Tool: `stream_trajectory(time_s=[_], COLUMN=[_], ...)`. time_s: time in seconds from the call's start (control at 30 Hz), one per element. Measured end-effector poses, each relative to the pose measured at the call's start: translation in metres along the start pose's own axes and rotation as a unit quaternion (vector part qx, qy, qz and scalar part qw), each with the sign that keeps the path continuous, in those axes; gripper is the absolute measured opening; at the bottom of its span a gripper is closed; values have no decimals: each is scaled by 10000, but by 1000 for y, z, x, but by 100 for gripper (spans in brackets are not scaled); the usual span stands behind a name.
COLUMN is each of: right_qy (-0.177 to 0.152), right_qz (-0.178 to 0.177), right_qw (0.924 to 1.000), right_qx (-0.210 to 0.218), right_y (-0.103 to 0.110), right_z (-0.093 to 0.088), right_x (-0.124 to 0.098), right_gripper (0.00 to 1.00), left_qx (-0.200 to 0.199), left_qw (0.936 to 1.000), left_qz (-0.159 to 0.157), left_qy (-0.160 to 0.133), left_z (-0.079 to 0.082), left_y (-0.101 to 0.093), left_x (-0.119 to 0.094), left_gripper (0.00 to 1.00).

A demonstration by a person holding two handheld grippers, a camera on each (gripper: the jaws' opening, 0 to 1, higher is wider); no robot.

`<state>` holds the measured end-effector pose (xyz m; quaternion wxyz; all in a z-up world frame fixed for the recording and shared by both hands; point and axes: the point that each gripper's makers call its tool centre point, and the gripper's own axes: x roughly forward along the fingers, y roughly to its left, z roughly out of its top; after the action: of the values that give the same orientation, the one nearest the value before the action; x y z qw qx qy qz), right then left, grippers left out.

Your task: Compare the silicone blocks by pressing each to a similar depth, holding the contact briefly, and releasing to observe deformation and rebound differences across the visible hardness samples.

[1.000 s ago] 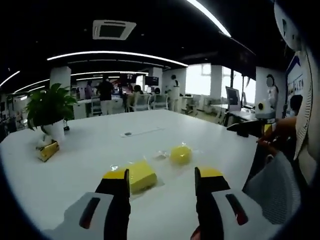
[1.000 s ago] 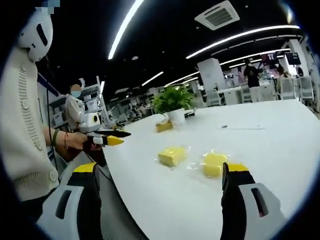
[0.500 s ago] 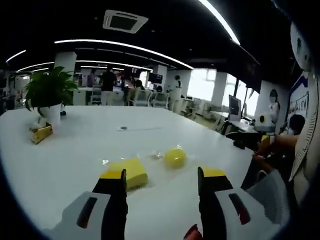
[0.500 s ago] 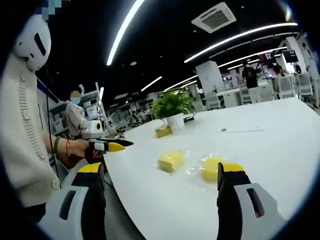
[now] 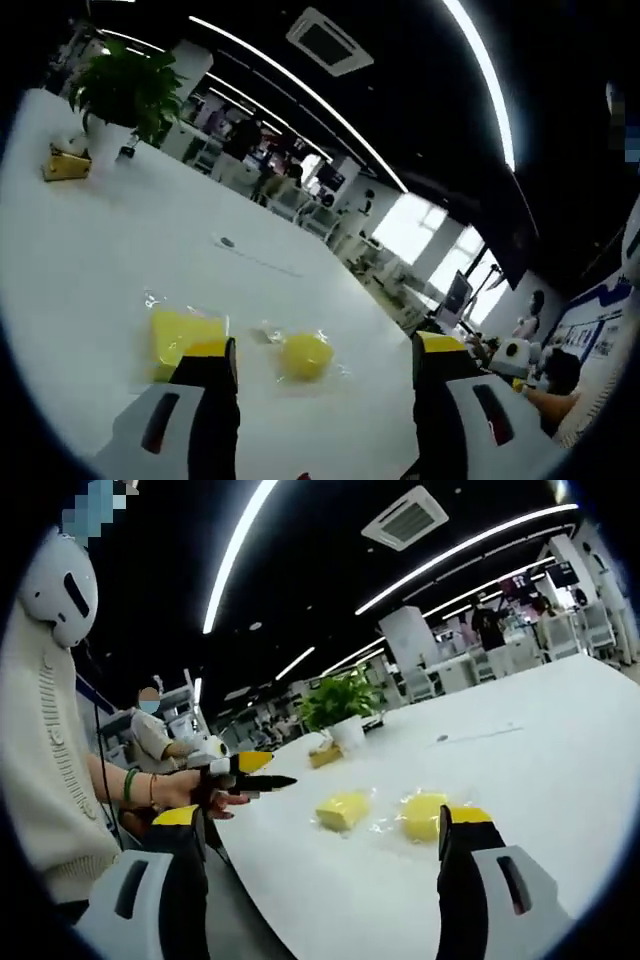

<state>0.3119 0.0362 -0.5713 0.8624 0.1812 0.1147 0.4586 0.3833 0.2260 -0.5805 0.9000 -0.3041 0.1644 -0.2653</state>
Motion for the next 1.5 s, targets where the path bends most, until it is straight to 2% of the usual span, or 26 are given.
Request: stream_trajectory(time_s=[0.17, 0.23, 0.37, 0.47, 0.57, 0.63, 0.73, 0.83, 1.07, 1.17, 1.33, 1.5], right_qy=[106, 112, 116, 89, 81, 118, 148, 141, 141, 165, 147, 156], right_qz=[-44, -51, -77, -105, -207, -240, -287, -320, -404, -408, -524, -534], right_qw=[9999, 9999, 9999, 9998, 9994, 9992, 9987, 9984, 9973, 9970, 9966, 9964], right_qx=[-5, 0, 90, 131, 253, 303, 383, 452, 598, 640, 616, 644], right_y=[-4, -6, -9, -13, -20, -23, -26, -28, -35, -38, -48, -55], right_z=[-6, -7, -8, -8, -10, -13, -17, -18, -21, -22, -19, -16], right_x=[-2, -4, -5, -6, -8, -9, -10, -11, -12, -12, -12, -12], right_gripper=[90, 89, 86, 85, 88, 86, 84, 82, 79, 77, 78, 76], left_qx=[-225, -436, -638, -959, -1100, -1265, -1456, -1659, -1541, -1604, -1553, -1897], left_qw=[9996, 9985, 9973, 9940, 9920, 9899, 9867, 9823, 9808, 9790, 9797, 9738], left_qz=[-20, 71, 71, 103, 110, 122, 240, 494, 769, 864, 930, 1043], left_qy=[159, 325, 367, 521, 617, 634, 686, 719, 909, 911, 863, 697], left_z=[-6, -11, -14, -20, -24, -26, -30, -34, -56, -64, -70, -73], left_y=[1, 6, 11, 13, 14, 15, 19, 29, 39, 45, 52, 64], left_x=[23, 32, 49, 62, 76, 86, 100, 114, 135, 144, 158, 174], left_gripper=[71, 75, 74, 75, 76, 76, 76, 76, 74, 76, 79, 79])
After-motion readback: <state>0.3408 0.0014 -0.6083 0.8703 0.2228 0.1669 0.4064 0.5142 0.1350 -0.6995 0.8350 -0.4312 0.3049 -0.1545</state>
